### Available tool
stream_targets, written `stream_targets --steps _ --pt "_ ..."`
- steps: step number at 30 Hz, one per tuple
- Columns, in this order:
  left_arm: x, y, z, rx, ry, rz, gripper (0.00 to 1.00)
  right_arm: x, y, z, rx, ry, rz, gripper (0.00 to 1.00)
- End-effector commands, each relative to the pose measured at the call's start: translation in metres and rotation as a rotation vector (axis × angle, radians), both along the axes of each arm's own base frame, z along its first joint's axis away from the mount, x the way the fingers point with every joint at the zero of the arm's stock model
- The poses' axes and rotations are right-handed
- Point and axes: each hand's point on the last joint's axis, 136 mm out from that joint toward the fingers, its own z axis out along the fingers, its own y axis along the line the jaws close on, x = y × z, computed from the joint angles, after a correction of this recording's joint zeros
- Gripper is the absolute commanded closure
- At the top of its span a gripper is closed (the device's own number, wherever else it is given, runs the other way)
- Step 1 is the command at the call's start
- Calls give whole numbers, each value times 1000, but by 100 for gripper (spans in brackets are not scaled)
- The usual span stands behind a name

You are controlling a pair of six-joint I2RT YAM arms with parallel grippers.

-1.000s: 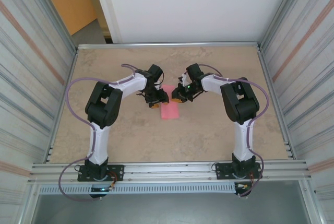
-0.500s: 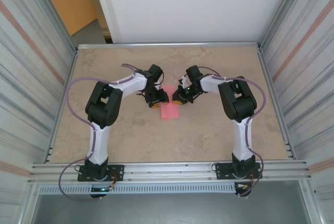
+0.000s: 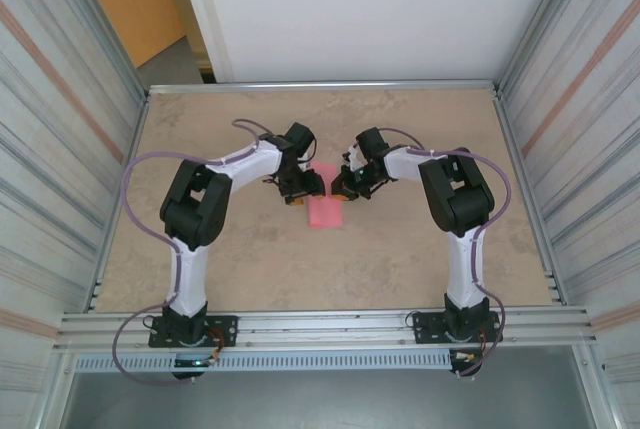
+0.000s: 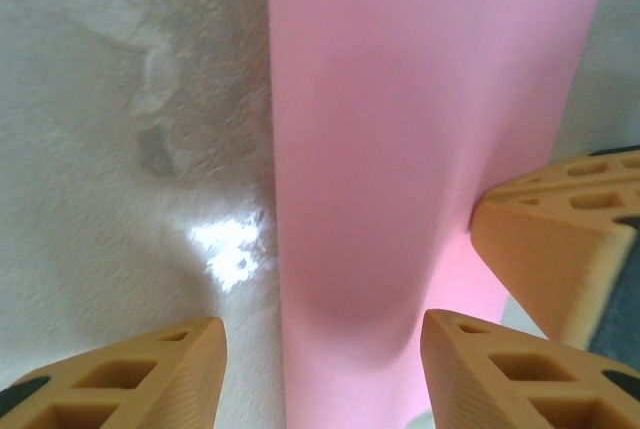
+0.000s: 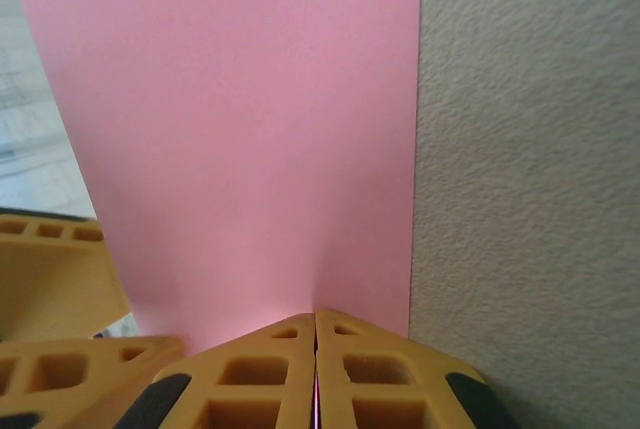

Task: Fold a paper plane with a square sheet of paper (pick it up from the middle)
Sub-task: Hold the square sheet of paper at the center of the table, then first fold the square sheet of paper in half at the center of the table.

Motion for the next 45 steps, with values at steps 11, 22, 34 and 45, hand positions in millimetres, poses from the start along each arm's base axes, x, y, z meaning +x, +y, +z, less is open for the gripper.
stream_targets --steps 11,22,34,45 --pt "7 -37 59 -317 -130 -35 56 -39 -38 -57 -216 225 -174 91" --pt "6 -50 30 -303 -36 -57 76 -42 -44 -63 -246 229 -146 91" --pt "16 -44 7 -265 -6 -49 86 -45 -48 -69 -275 234 -121 93" --pt "13 -36 -29 -227 53 -40 89 -51 -54 -77 -308 249 -106 94"
